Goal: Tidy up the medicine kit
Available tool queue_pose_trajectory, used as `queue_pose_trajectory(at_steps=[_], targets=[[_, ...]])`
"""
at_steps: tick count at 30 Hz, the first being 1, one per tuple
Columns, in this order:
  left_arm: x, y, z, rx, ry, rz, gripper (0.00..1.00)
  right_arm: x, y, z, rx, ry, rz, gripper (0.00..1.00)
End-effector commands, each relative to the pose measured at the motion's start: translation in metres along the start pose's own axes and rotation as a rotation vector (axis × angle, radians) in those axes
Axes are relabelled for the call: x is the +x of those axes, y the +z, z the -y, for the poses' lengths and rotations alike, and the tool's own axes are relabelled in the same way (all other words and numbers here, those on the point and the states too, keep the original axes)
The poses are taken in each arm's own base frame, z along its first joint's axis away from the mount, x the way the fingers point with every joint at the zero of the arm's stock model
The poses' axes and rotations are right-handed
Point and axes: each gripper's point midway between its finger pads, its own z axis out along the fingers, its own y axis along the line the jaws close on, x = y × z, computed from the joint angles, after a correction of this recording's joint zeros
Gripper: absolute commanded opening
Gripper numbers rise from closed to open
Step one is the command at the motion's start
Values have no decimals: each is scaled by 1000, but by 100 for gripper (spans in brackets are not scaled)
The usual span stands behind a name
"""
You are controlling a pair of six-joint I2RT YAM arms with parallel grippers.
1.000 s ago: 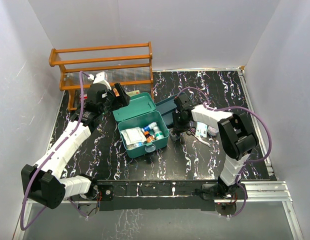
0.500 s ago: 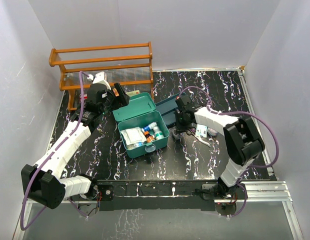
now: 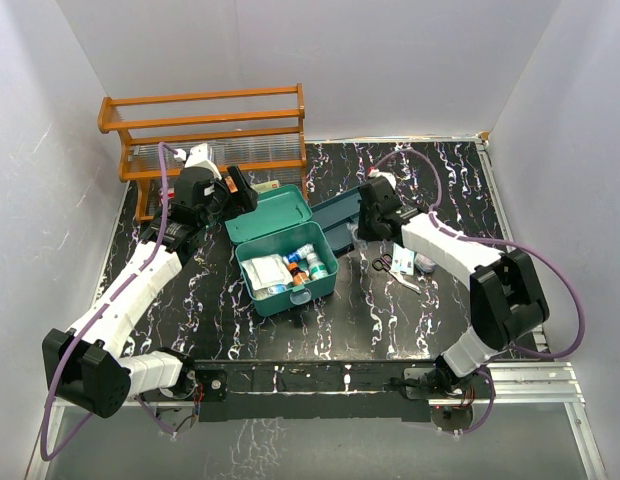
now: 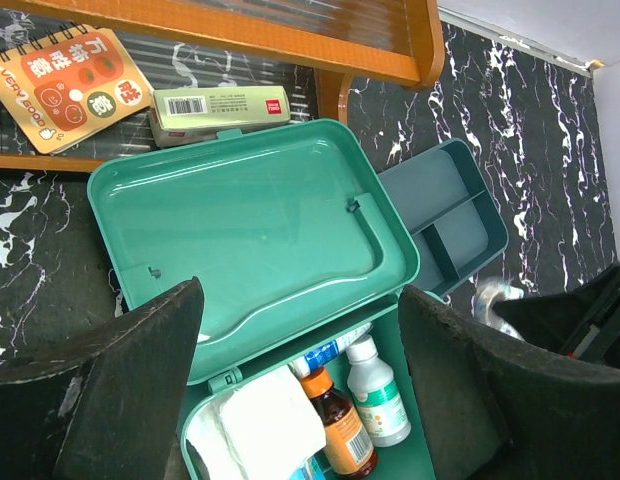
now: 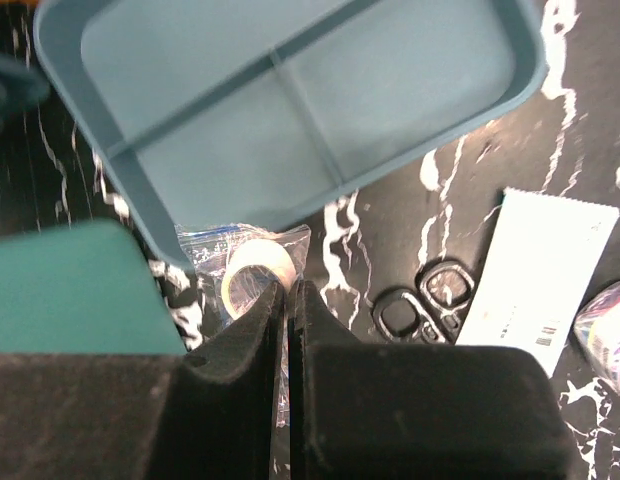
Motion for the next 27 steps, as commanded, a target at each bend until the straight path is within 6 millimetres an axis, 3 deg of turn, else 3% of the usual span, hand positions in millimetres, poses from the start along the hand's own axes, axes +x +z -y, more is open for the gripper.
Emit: queue_pose_trajectory(at_steps=[1,7,20,27], targets=[[-12,-5,0,-12,11,31,77,-65,2,14,167,194,203,0],[-15,-5,0,-19,17,34,78,-69,21,42,318,398,196,0],[-15,-9,-2,-22,10,34,78,-59,71,51,448,561,137,0],[-13,-10,-3,-26,9,31,78,-50,79,64,538,653,124,0]])
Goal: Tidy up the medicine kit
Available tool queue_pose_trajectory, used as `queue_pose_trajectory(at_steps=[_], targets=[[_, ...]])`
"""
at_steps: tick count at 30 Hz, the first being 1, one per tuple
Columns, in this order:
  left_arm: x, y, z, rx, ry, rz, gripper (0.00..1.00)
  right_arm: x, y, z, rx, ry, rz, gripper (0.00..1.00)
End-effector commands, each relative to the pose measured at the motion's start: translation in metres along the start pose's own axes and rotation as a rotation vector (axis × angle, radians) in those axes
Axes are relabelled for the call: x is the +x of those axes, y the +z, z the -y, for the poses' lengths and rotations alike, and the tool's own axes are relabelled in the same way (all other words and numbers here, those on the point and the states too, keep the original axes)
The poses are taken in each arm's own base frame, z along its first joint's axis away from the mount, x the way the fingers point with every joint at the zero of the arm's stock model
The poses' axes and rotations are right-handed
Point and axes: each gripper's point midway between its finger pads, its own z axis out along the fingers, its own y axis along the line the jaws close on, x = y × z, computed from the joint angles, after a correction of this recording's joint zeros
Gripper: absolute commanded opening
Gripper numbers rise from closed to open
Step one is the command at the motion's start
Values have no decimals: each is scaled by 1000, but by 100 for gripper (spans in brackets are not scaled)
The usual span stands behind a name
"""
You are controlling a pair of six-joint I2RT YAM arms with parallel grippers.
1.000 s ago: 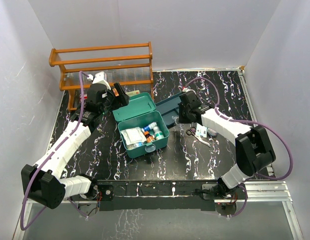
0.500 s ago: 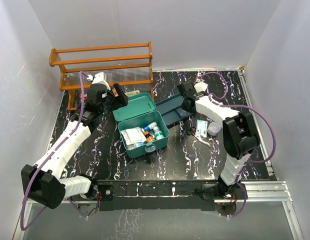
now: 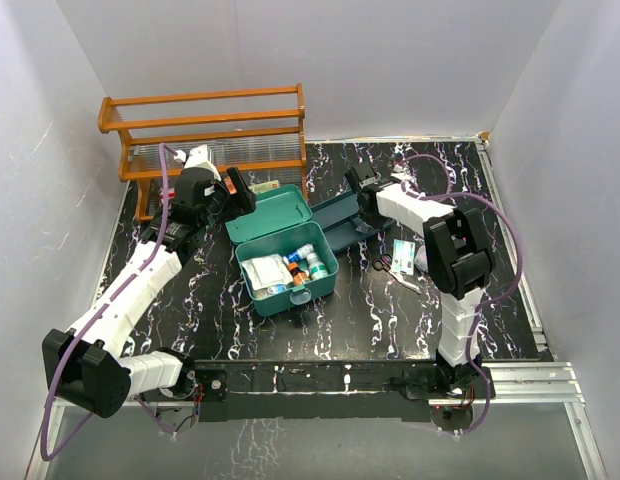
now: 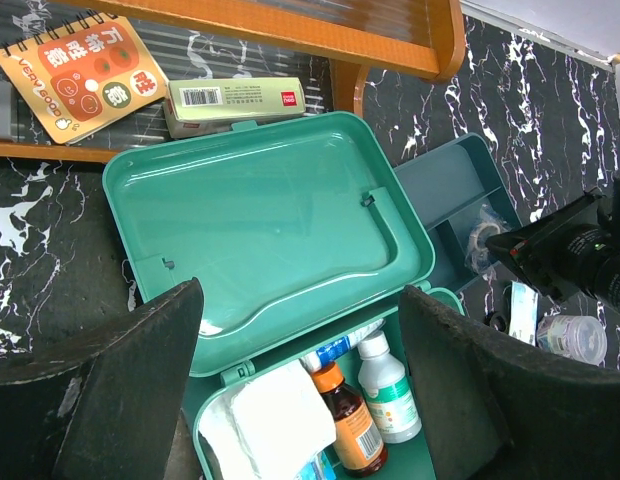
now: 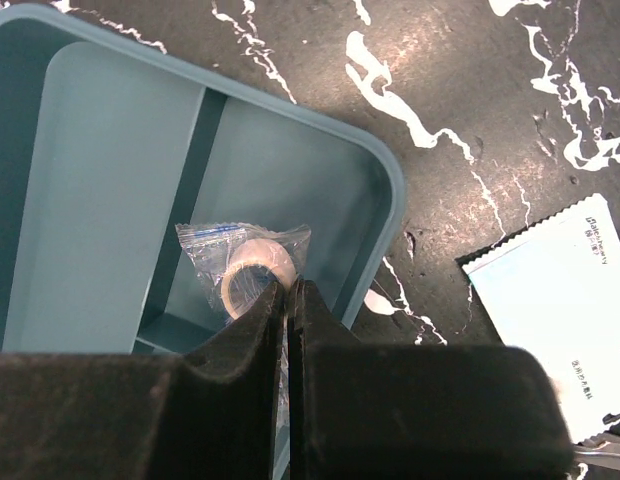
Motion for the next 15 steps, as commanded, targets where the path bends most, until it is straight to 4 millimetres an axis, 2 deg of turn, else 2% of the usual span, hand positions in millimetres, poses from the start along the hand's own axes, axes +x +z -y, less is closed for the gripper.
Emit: queue_pose_trajectory(at_steps=[1,5,15], targets=[[-17,-9,4,5,-1,45,78,-18,2,4,68,120,50,0],[-19,-9,5,6,5,48,78,-17,14,16,130,138,48,1],[-22,-8,5,4,19,52,78,-44,35,33,189,177,84,6]])
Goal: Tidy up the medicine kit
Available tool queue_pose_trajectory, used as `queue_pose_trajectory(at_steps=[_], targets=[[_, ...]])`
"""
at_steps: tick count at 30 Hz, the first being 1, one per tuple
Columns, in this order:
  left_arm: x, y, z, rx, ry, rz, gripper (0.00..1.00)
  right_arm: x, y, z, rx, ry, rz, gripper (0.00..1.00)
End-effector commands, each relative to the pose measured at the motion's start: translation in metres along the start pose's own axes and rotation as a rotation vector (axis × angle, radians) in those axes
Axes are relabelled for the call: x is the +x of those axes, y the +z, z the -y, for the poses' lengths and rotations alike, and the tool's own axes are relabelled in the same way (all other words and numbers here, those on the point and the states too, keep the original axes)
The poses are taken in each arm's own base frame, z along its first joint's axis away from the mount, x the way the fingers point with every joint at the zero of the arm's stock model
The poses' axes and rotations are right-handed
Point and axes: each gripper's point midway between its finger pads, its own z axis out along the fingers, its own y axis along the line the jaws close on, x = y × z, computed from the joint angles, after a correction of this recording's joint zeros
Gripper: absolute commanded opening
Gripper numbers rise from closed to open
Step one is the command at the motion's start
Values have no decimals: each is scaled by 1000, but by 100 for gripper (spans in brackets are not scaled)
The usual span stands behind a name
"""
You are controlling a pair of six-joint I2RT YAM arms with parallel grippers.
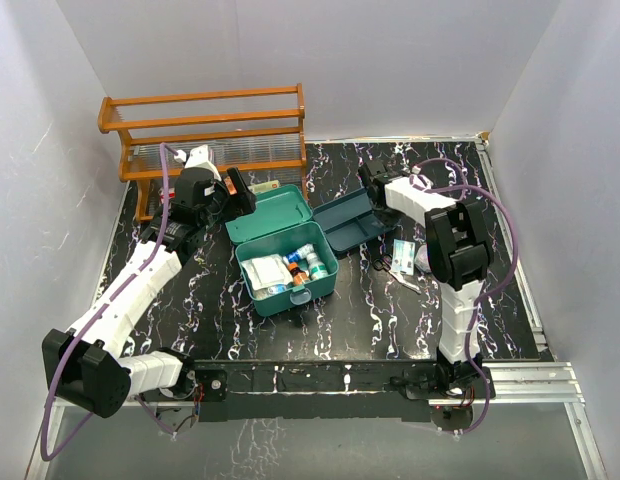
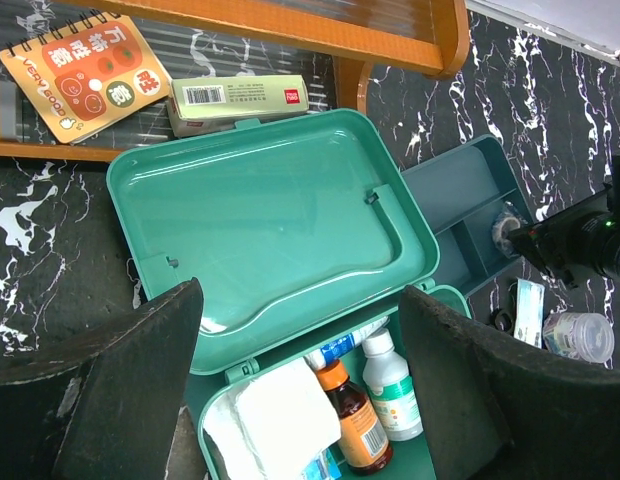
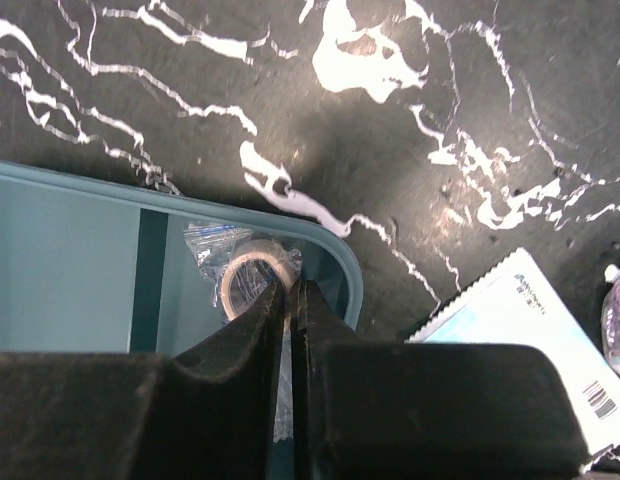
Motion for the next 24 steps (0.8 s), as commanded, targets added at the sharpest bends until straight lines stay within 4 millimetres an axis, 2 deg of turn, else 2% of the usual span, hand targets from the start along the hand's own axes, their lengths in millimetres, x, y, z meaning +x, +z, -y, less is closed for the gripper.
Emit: queue_pose_trajectory(at_steps=[1,3,5,9,15,18,24], targets=[[-23,-8,6,8,9,56,78,-26,7,-4,19,31,66,8],[-24,-7,6,8,10,58,78,-30,7,-11,-4,9,63,12],[-25,-7,6,7,12,59,78,-32,5,-20,-35,-2,48,20],[-26,-4,7,7,16,59,78,-39,-8,-34,-96,15,24,29],[-26,-2,6,5,23,57,78,-50,-31,-37,-147,44,24,29],[-26,-1,5,1,27,57,78,-47,-39,-40,-185,19,-2,29],[-24,3,5,4,30,49,79,-39,-42,-53,-269,-90,-43,22]])
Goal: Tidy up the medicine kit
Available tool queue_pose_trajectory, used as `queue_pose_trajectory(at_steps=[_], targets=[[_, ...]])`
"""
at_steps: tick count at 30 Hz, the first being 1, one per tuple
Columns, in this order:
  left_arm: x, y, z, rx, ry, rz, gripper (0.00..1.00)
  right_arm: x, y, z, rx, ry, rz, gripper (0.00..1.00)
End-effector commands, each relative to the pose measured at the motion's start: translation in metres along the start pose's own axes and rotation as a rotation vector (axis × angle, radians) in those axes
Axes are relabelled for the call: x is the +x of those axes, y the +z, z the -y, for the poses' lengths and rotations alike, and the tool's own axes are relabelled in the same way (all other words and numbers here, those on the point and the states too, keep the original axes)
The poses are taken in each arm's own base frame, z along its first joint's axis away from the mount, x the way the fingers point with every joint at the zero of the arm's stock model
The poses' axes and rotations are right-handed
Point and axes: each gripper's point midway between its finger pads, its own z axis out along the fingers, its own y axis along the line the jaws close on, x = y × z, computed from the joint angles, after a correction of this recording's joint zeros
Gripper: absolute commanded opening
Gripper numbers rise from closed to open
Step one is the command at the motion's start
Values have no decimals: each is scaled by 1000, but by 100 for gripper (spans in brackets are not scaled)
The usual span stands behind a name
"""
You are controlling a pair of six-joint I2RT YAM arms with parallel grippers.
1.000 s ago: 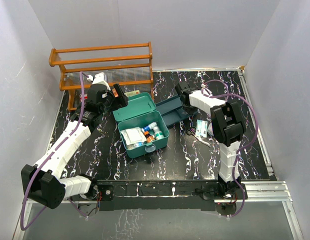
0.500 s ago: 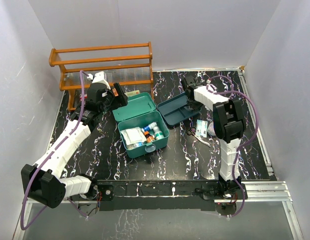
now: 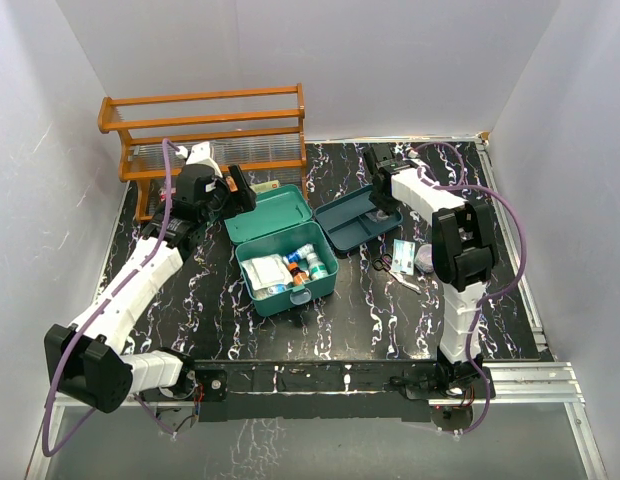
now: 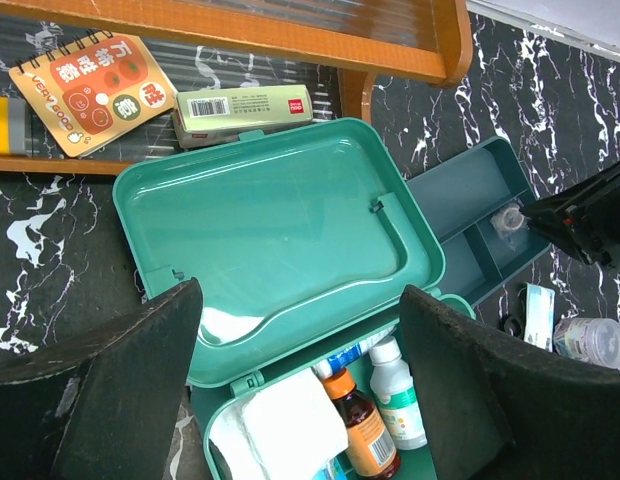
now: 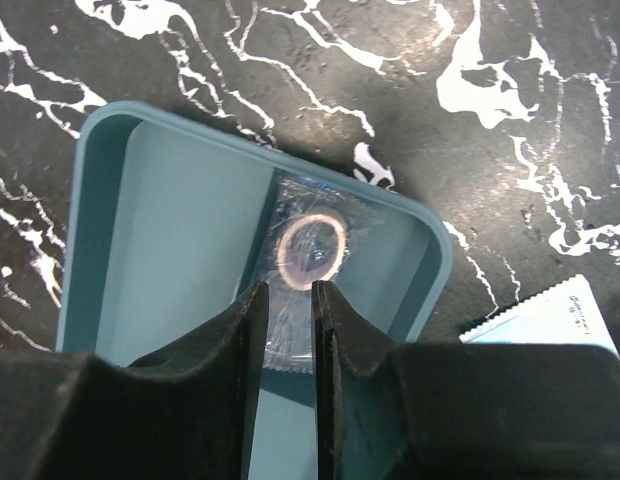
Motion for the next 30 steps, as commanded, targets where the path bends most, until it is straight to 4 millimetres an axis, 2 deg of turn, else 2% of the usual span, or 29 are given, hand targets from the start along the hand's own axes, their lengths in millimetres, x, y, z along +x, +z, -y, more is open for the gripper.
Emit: queue_pose_trajectory(at_steps=[1,8,20,24,30], targets=[[-18,0,5,10,4,41,79,-16,-21,-28,-143,-43,9,20],[-17,1,3,5,5,38,79,11,-10,-27,-148,-52,-91,11],[-17,0,2,2,6,39,79,20,2,-24,-116,-57,-120,13],[-17,0,1,1,4,38,79,19,-1,-27,-130,-58,-124,18],[-17,-1,2,4,3,39,79,-2,-25,-34,-185,-73,-78,26]])
